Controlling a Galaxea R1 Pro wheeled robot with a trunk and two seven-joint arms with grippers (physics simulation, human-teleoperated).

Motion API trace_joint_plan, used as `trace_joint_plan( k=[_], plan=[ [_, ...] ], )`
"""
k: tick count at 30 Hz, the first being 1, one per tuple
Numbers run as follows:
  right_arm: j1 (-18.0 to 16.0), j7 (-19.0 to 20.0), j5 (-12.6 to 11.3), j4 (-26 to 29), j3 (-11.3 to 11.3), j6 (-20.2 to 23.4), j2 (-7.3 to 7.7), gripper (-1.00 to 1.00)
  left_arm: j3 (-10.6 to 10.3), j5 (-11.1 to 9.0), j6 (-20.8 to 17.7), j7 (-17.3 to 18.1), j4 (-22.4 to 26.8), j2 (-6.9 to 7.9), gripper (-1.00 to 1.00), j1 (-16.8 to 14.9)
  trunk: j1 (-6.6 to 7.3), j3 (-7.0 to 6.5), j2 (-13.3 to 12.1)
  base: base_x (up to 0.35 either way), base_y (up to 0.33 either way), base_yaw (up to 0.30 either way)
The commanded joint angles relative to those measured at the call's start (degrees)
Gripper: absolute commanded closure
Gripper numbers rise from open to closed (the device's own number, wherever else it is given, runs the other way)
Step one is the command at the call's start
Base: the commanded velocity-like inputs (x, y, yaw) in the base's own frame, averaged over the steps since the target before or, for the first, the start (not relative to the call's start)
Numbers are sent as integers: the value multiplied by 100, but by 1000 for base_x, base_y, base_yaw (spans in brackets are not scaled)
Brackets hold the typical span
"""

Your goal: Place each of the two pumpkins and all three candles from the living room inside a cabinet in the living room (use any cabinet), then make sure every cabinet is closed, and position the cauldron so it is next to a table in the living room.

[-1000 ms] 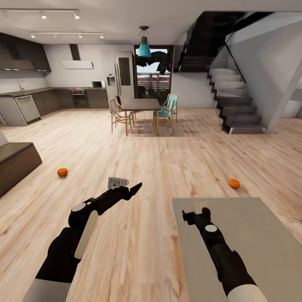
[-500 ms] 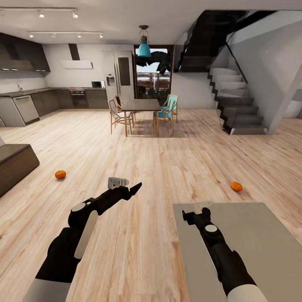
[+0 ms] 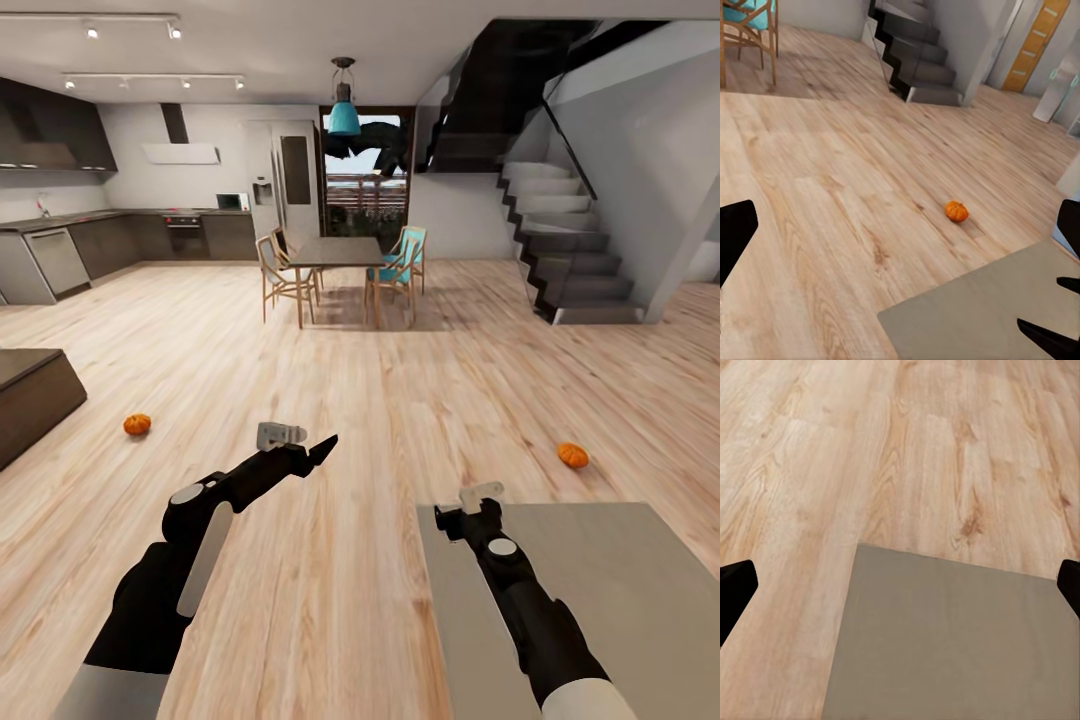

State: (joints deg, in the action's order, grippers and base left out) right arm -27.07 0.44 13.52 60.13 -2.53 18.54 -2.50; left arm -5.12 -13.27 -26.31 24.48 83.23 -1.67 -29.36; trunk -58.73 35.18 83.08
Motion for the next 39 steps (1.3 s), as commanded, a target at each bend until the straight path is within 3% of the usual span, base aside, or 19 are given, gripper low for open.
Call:
trace_joint_plan(
  k=[1, 30, 39],
  plan=[
    [0, 0, 0, -2, 0, 0, 1, -100, 0, 0, -1, 1, 0, 0, -100, 0, 0, 0, 0, 331, 0, 0],
    [0, -9, 2, -19, 4, -7, -1, -100, 2, 0, -6, -5, 7, 0, -100, 0, 0, 0, 0, 337, 0, 1],
    [0, -9, 2, -19, 3, -9, 3, -100, 2, 0, 11, 3, 9, 0, -100, 0, 0, 0, 0, 128, 0, 228]
  ],
)
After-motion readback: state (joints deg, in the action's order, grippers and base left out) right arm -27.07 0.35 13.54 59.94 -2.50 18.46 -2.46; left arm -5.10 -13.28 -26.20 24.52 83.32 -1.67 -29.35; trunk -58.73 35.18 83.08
